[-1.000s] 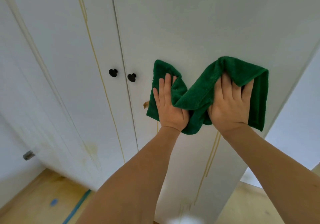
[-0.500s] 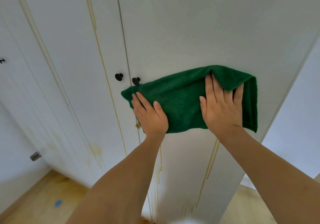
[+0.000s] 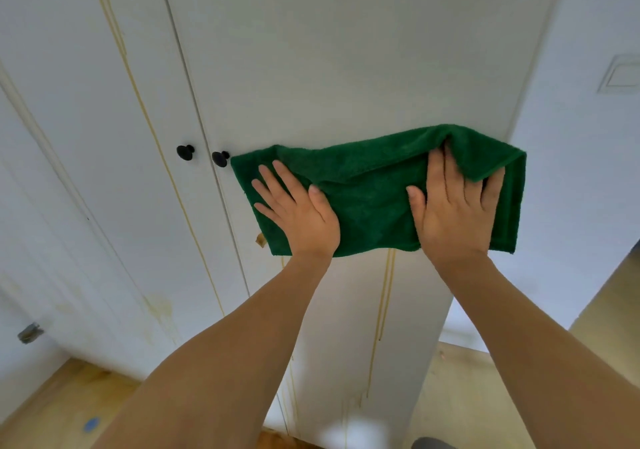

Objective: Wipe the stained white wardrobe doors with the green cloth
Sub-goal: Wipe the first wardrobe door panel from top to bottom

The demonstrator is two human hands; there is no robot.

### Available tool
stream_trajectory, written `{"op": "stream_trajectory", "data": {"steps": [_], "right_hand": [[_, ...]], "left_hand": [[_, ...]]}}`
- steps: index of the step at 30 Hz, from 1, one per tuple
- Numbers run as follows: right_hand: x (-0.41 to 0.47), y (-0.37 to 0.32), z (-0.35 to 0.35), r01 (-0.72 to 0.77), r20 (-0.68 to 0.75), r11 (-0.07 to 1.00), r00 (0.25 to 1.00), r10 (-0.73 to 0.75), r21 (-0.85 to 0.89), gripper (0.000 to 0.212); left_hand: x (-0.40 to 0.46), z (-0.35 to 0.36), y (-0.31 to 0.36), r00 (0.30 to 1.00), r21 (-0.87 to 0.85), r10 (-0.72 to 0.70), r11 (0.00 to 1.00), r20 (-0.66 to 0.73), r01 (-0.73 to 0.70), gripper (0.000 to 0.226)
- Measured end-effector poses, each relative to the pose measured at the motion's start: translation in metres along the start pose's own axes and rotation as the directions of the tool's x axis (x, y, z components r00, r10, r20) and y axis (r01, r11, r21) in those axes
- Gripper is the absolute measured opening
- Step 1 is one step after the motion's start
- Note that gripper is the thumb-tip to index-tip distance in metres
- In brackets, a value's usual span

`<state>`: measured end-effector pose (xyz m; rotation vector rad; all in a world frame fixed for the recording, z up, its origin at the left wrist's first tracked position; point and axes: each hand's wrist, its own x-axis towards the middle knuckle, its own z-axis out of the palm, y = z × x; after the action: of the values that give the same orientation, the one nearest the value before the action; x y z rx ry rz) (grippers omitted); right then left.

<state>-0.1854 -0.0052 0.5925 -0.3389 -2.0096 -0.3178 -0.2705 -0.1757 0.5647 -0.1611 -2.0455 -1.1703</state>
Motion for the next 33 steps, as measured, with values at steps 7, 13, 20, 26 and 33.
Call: {"op": "stream_trajectory", "data": {"steps": [7, 13, 20, 26, 33], "right_hand": [[-0.032, -0.090, 0.030, 0.065, 0.048, 0.995, 0.996, -0.069, 0.078, 0.047], [-0.036, -0.077, 0.039, 0.148, -0.066, 0.988, 0.987, -0.145, 0.050, 0.046], [-0.036, -0.081, 0.043, 0.110, -0.152, 0.993, 0.983, -0.102, 0.045, 0.051], [-0.036, -0.083, 0.041, 0.098, -0.223, 0.995, 0.970, -0.093, 0.013, 0.056], [-0.036, -0.085, 0.042, 0.100, -0.292, 0.995, 0.951, -0.097, -0.004, 0.059]], "left_hand": [[0.012, -0.016, -0.023, 0.979, 0.014, 0.195, 0.980, 0.065, -0.197, 0.088], [0.024, -0.021, -0.051, 0.918, 0.012, 0.396, 0.918, 0.012, -0.396, 0.084], [0.024, -0.004, -0.053, 0.882, -0.024, 0.433, 0.895, -0.187, -0.445, 0.062], [0.023, 0.000, -0.056, 0.829, -0.013, 0.490, 0.859, -0.269, -0.512, 0.059], [0.031, 0.009, -0.067, 0.818, 0.045, 0.509, 0.855, -0.269, -0.517, 0.061]]}}
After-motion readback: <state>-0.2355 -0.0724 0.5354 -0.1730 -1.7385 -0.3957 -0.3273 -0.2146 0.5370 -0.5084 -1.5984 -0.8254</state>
